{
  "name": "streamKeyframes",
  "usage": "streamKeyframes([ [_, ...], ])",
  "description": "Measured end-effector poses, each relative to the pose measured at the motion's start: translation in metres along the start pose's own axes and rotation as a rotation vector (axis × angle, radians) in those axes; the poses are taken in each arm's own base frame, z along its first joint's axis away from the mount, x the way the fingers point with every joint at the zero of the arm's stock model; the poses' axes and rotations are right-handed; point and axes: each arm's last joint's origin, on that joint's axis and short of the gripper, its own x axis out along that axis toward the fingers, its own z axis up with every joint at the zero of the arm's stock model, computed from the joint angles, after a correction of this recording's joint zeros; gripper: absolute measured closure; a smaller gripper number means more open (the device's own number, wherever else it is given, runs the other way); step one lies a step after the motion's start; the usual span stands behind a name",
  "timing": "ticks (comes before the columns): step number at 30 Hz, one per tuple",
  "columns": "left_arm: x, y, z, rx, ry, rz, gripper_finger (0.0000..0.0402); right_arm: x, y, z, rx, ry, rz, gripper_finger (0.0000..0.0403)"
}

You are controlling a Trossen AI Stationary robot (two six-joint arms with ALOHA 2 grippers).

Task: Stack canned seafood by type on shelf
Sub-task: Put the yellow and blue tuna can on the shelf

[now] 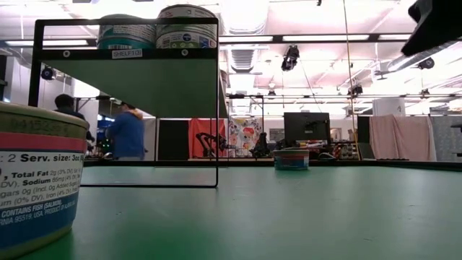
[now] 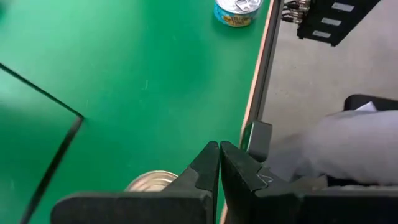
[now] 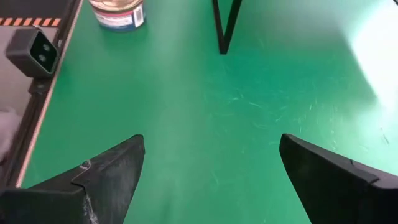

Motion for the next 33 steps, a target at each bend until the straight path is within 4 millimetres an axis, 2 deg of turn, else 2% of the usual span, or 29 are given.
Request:
streamKeyframes([
  [9, 0.002, 0.000, 0.001, -0.045, -0.061, 0.031, 0.0402, 0.005, -0.002, -0.007, 0.019, -0.026, -0.010, 0.0039],
  [21, 0.003, 0.004, 0.007, 0.283, -0.309, 0.238, 0.0402, 0.010, -0.006, -0.001, 0.032, -0.100, -0.073, 0.0039],
  [26, 0.014, 0.008, -0.001, 0.371, -0.349, 0.329, 0.0402, 0.011, -0.005, 0.001, 0.092, -0.109, -0.048, 0.0039],
  [33, 0.032, 0.012, -0.021, 0.419, -0.296, 0.350, 0.0402, 0.000, 0.011, -0.006, 0.123, -0.088, 0.082, 0.0039],
])
